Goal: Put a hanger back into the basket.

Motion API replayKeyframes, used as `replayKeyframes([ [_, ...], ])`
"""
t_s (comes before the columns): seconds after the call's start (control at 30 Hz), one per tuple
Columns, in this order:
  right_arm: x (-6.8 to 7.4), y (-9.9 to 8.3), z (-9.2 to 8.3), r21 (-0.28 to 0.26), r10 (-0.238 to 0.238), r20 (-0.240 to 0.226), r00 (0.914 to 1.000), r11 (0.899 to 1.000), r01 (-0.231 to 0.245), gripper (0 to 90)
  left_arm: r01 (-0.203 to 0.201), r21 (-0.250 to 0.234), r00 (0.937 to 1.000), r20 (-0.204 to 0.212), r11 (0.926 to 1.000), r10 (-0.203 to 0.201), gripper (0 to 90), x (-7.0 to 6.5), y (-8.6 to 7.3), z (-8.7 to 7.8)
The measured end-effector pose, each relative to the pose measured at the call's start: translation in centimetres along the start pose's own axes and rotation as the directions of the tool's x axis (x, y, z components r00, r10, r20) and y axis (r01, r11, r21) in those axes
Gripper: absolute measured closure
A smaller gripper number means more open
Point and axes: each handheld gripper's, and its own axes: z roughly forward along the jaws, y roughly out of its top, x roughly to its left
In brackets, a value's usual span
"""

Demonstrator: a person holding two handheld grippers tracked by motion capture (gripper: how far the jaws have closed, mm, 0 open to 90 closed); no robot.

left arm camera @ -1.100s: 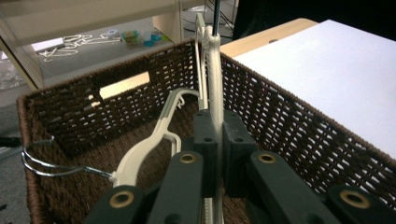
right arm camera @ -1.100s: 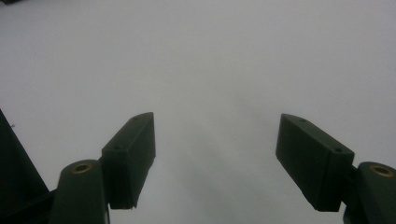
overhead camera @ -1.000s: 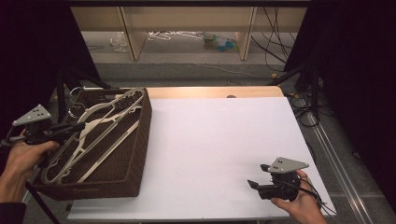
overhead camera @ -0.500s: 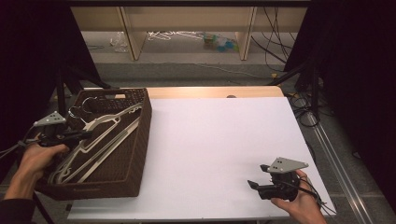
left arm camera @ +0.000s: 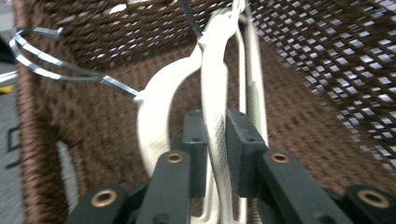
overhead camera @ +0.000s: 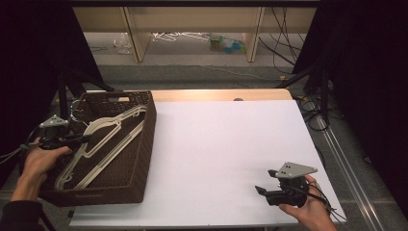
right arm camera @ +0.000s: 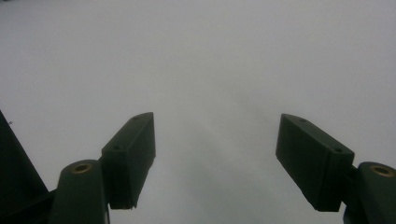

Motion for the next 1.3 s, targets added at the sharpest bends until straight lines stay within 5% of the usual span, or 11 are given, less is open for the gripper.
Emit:
replayKeyframes([
  [0.07, 0.0, 0.0, 0.0, 0.001, -0.001, -0.002, 1.0000, 1.000, 0.001, 29.6, 0.006, 0.006, 0.9996, -0.029, 1.0000, -0.006, 74.2, 0.2, 0.0, 0.1],
  [0.1, 0.0, 0.0, 0.0, 0.001, -0.005, 0.000, 1.0000, 1.000, 0.005, 29.6, -0.037, 0.049, 0.9984, -0.041, 0.9981, 0.039, 73.8, 0.6, 0.0, -0.2],
  [0.17, 0.0, 0.0, 0.1, 0.000, -0.004, -0.001, 1.0000, 1.000, 0.004, 29.6, -0.008, 0.039, 0.9975, -0.070, 0.9992, 0.011, 69.0, 0.6, 0.0, -0.3],
  [0.2, 0.0, 0.0, 0.1, -0.001, -0.004, 0.000, 1.0000, 1.000, 0.004, 29.5, 0.040, -0.005, 0.9962, -0.077, 0.9992, -0.040, 66.3, 0.3, 0.0, 0.0],
  [0.27, 0.0, 0.0, 0.0, 0.002, -0.005, -0.001, 1.0000, 1.000, 0.005, 29.5, -0.006, 0.038, 0.9969, -0.079, 0.9992, 0.009, 64.5, 0.5, 0.0, -0.4],
  [0.4, 0.0, 0.0, 0.0, 0.000, -0.006, 0.001, 1.0000, 1.000, 0.006, 29.5, -0.001, 0.033, 0.9960, -0.089, 0.9994, 0.004, 56.0, -0.3, 0.1, -0.6],
  [0.53, 0.0, 0.0, 0.0, -0.002, 0.000, 0.002, 1.0000, 1.000, 0.000, 29.5, -0.049, 0.002, 0.9936, -0.102, 0.9988, 0.049, 50.7, -1.0, 0.5, -1.1],
  [0.6, 0.0, 0.0, 0.0, -0.002, -0.001, 0.001, 1.0000, 1.000, 0.001, 29.4, -0.018, -0.042, 0.9947, -0.102, 0.9990, 0.013, 48.3, -1.4, 0.7, -1.2],
  [0.67, 0.0, 0.0, 0.1, -0.005, -0.001, 0.006, 1.0000, 1.000, 0.001, 29.2, 0.002, -0.081, 0.9956, -0.093, 0.9967, -0.009, 45.9, -2.0, 1.1, -1.3],
  [0.9, -0.1, 0.0, 0.1, -0.015, 0.000, 0.008, 1.0000, 1.000, 0.000, 28.4, -0.049, -0.138, 0.9986, -0.028, 0.9893, 0.046, 38.2, -5.3, 2.4, -1.8],
  [1.3, -0.1, 0.0, 0.0, -0.032, 0.005, 0.014, 0.9999, 0.999, -0.005, 26.7, -0.127, -0.221, 0.9877, 0.061, 0.9670, 0.144, 32.3, -11.4, 4.4, -2.1],
])
